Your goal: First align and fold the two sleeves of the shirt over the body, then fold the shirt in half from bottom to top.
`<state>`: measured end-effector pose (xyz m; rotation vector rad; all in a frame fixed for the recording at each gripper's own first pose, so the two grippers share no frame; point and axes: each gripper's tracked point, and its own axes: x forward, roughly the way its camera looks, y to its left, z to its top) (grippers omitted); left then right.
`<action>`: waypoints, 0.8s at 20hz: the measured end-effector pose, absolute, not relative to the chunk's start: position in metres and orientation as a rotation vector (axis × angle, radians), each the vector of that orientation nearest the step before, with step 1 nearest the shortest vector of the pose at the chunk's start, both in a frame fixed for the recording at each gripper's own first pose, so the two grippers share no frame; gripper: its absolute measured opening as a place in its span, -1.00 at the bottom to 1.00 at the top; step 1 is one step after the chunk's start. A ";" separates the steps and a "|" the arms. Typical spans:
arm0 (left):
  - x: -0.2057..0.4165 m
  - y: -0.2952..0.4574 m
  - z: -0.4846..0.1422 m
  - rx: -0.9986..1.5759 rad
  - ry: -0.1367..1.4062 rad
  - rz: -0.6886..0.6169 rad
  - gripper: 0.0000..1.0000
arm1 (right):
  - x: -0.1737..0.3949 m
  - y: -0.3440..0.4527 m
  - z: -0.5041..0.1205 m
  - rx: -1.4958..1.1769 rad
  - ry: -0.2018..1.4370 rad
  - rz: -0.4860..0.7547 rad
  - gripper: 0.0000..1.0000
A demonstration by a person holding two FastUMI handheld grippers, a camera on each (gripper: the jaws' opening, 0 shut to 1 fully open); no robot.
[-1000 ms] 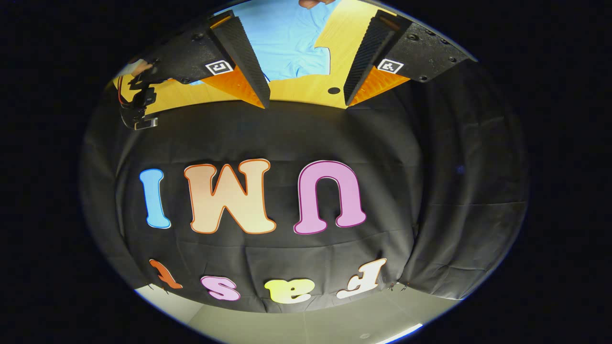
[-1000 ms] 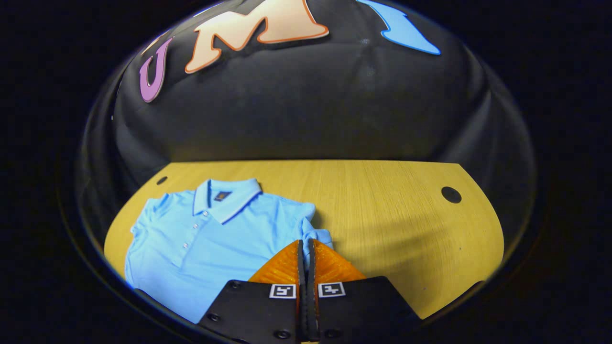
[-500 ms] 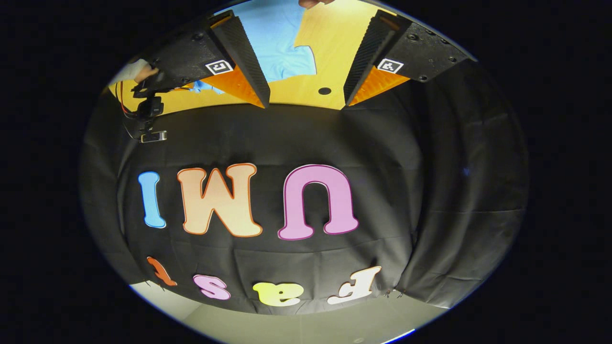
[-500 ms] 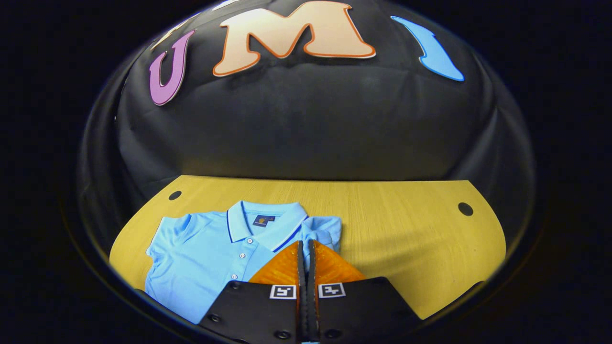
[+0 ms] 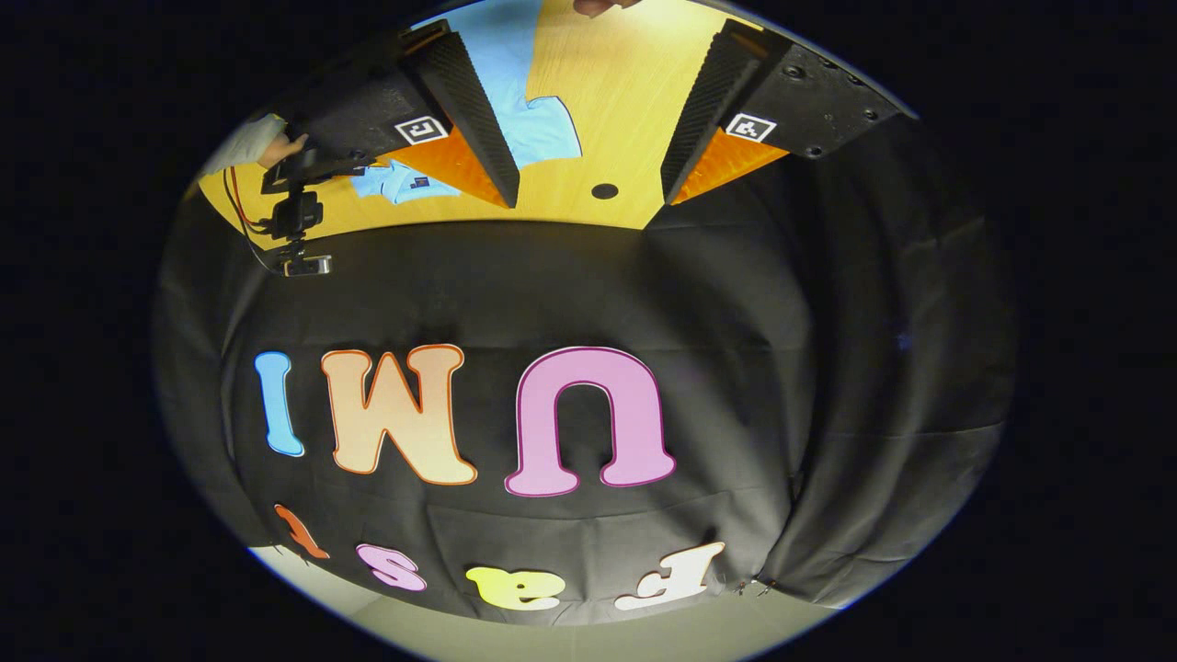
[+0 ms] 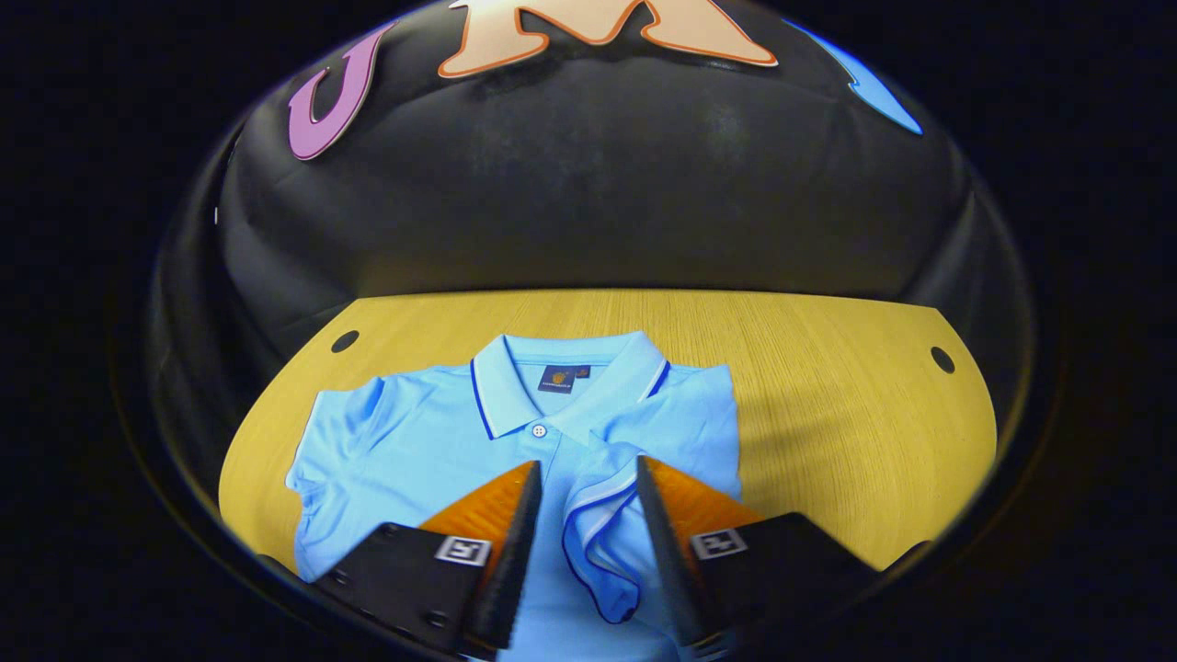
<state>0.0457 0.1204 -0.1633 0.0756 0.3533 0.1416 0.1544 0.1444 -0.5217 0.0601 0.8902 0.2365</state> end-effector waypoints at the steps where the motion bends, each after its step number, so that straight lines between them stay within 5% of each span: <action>1: 0.050 0.119 -0.169 0.072 0.354 0.120 0.87 | 0.155 0.142 -0.512 0.054 0.873 0.238 0.65; 4: 0.068 0.110 -0.190 0.042 0.372 0.040 0.87 | 0.148 0.128 -0.474 0.071 0.818 0.214 0.92; 16: 0.128 0.102 -0.329 0.013 0.588 -0.236 0.88 | 0.041 0.036 -0.406 0.042 0.800 -0.013 0.94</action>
